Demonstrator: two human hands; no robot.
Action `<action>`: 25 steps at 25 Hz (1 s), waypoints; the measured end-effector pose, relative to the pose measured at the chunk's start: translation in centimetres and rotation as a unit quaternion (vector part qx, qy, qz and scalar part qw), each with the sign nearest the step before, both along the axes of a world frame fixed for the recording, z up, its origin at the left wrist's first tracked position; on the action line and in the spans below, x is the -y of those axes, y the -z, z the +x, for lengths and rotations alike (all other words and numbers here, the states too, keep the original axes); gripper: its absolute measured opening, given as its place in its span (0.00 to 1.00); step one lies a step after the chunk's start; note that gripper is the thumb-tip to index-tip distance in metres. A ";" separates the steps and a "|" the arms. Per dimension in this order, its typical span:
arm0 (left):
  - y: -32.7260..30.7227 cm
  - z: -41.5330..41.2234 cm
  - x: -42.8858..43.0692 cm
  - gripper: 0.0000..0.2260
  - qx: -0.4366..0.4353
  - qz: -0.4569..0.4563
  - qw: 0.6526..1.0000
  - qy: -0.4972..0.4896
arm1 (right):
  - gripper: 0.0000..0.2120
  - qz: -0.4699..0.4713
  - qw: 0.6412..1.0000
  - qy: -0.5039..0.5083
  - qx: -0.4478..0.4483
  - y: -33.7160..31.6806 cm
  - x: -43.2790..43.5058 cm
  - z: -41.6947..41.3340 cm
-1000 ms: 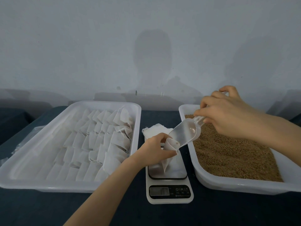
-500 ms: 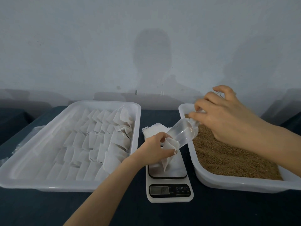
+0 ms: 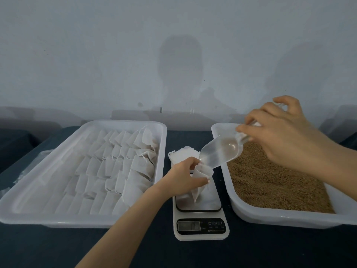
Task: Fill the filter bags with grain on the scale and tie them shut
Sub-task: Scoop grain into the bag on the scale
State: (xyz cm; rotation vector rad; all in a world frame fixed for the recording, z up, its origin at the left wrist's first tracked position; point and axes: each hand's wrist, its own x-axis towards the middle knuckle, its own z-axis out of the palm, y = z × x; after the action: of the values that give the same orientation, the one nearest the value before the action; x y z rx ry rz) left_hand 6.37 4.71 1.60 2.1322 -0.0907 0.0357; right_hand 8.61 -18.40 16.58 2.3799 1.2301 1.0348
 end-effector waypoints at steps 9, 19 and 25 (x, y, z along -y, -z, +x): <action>0.2 0.1 -0.1 0.19 0.005 0.010 1.000 0.008 | 0.14 0.076 0.989 0.127 -0.019 4.2 10.8 4.4; 0.1 -0.1 0.0 0.18 0.006 0.008 1.000 0.006 | 0.23 0.082 0.979 0.130 -0.134 12.1 11.1 2.0; -0.1 -0.1 0.0 0.18 0.011 0.011 1.000 0.007 | 0.14 0.149 0.926 0.204 -0.281 12.8 12.2 2.9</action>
State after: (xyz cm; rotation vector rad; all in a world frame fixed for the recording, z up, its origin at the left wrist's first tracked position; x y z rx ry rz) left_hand 6.29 4.72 1.66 2.1526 -0.1191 0.0511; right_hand 11.47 -30.64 3.81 3.1280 0.6776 0.4399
